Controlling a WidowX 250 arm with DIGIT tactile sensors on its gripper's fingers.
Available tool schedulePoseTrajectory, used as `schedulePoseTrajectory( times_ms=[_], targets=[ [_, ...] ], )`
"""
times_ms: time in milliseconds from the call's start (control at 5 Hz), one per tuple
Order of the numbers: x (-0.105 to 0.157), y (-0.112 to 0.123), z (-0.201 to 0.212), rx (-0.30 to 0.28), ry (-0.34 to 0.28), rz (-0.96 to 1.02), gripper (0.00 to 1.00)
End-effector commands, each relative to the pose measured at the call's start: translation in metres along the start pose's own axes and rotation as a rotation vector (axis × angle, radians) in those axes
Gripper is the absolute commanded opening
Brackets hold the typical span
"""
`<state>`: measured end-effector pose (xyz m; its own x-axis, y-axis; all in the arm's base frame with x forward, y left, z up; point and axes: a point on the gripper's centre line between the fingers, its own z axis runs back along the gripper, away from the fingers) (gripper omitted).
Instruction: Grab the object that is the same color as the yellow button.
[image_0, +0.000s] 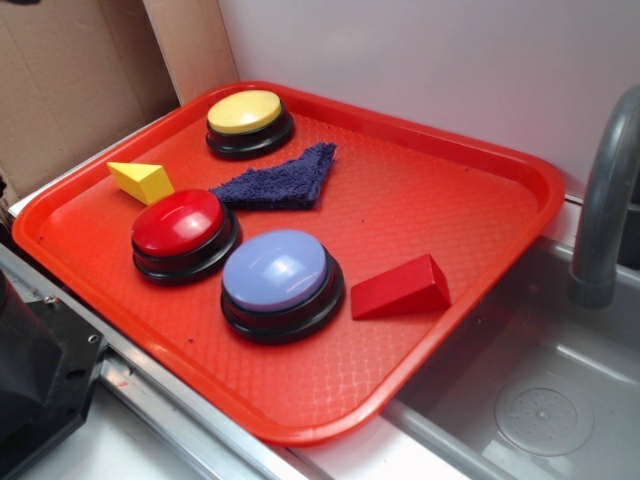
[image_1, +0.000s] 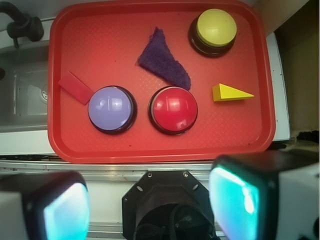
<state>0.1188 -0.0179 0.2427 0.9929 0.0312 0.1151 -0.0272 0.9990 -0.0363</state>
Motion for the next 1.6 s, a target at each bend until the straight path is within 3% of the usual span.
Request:
schedulePoseTrajectory(
  times_ms=[0, 400, 1000, 1400],
  targets=[
    [0.0, 0.0, 0.0, 0.0, 0.0, 0.0, 1.0],
    [0.026, 0.028, -0.031, 0.026, -0.018, 0.495, 1.0],
    [0.043, 0.078, -0.092, 0.179, -0.101, 1.184, 1.0],
    [0.048, 0.112, -0.142, 0.273, -0.13, 1.401, 1.0]
  ],
)
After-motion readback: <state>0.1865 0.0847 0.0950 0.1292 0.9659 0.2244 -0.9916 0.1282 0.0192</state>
